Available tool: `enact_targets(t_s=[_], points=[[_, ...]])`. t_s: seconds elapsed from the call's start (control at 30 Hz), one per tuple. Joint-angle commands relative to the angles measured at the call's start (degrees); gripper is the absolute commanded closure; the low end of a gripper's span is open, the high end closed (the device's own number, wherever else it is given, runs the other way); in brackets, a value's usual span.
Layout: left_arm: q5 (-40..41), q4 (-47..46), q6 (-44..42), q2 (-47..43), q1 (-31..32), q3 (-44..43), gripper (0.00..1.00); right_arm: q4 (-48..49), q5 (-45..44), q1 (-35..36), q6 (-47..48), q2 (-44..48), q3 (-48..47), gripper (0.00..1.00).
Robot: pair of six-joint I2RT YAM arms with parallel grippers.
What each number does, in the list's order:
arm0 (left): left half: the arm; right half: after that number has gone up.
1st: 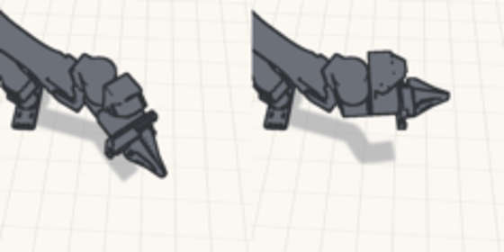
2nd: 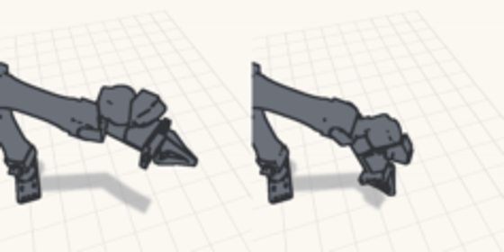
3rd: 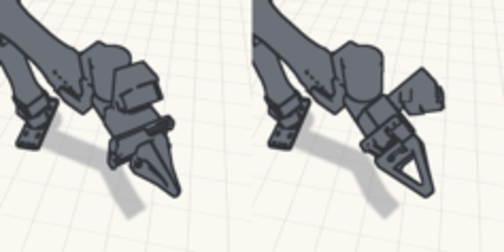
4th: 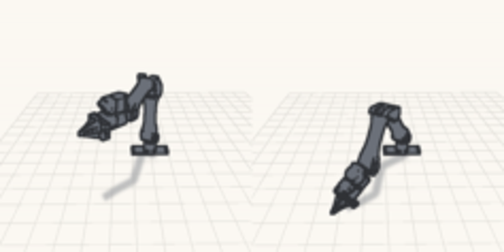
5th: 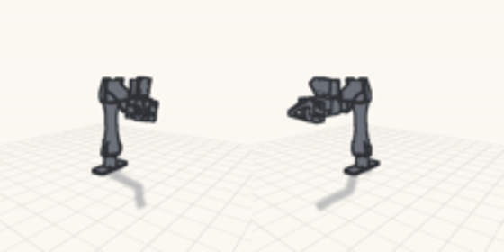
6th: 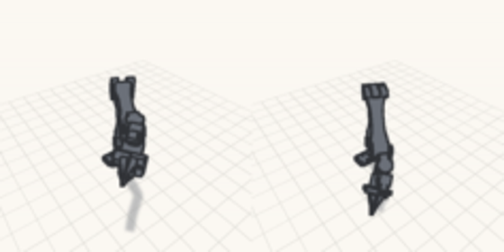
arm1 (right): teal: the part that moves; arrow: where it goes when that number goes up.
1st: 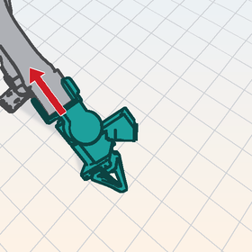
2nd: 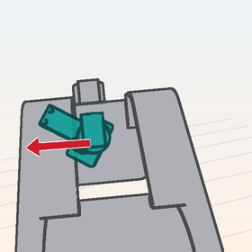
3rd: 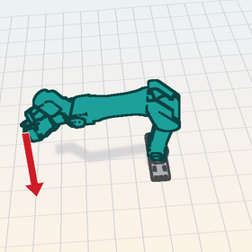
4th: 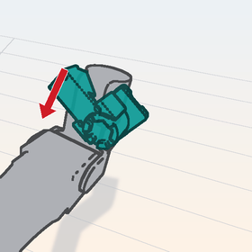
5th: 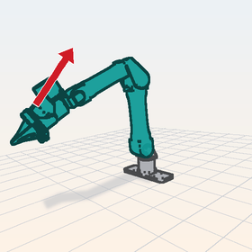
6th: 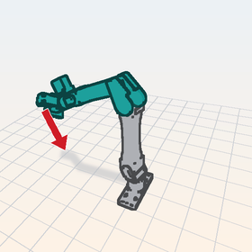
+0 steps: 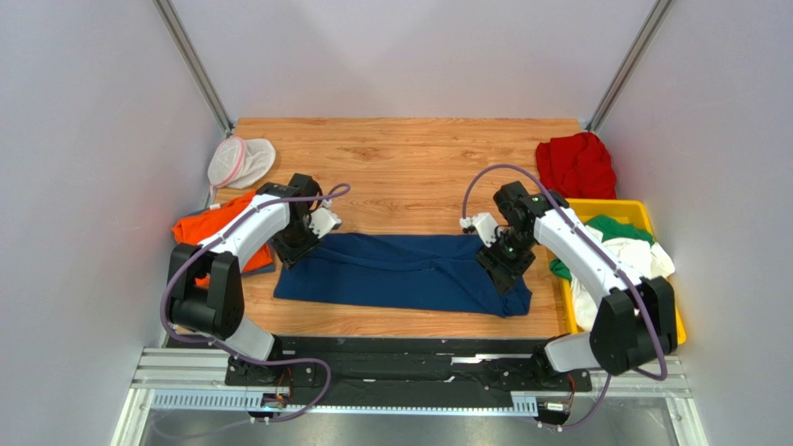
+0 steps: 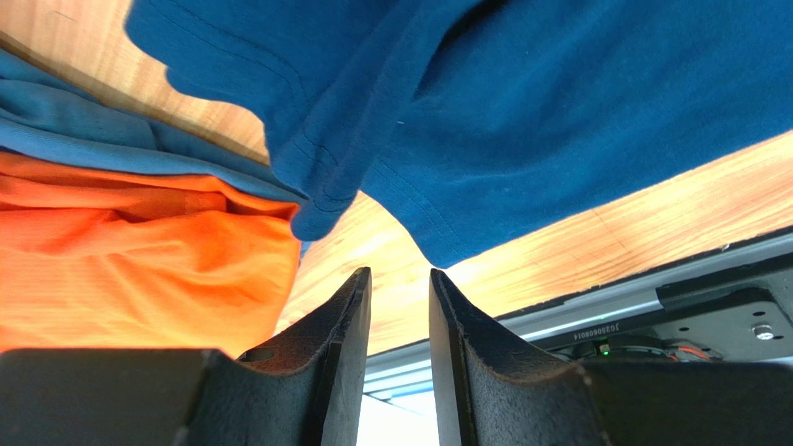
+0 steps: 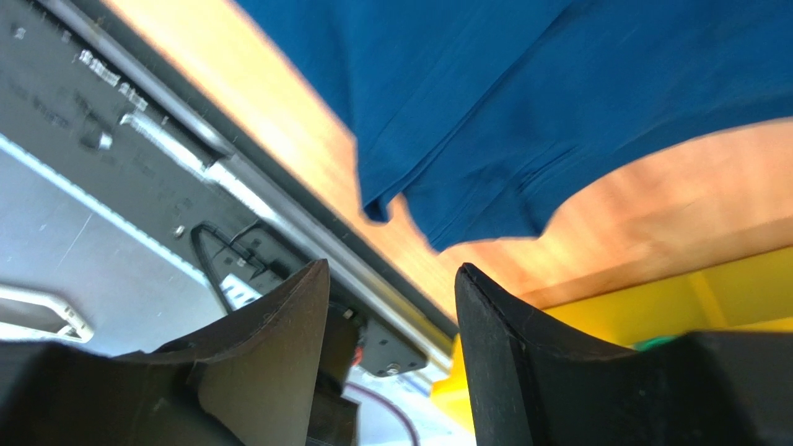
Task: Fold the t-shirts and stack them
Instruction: Fold the tshirt
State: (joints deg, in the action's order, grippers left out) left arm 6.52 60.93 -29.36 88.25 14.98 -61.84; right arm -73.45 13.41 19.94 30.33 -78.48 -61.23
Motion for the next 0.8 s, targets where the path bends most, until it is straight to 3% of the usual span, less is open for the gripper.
enact_targets(t_s=[0.0,0.27,0.57,0.67,0.77], points=[[1.2,-1.25,1.15,-0.09,0.13,-1.53,0.62,8.39,-1.63,0.27,1.49,-5.53,-5.56,0.44],[6.3,-5.73,-0.96,-1.76,0.13,4.97,0.56,14.47,-2.07,0.27,2.54,-18.18,-9.96,0.45],[8.07,-6.17,-0.96,-1.32,0.13,5.86,0.57,16.76,-1.63,0.36,3.25,-22.07,-10.75,0.47],[7.89,-6.17,-0.69,-0.97,0.13,5.77,0.57,16.94,-0.4,0.36,3.07,-22.77,-10.84,0.51],[7.8,-6.17,-0.52,-0.71,0.13,5.68,0.57,16.76,0.13,0.36,2.72,-23.04,-10.58,0.65]])
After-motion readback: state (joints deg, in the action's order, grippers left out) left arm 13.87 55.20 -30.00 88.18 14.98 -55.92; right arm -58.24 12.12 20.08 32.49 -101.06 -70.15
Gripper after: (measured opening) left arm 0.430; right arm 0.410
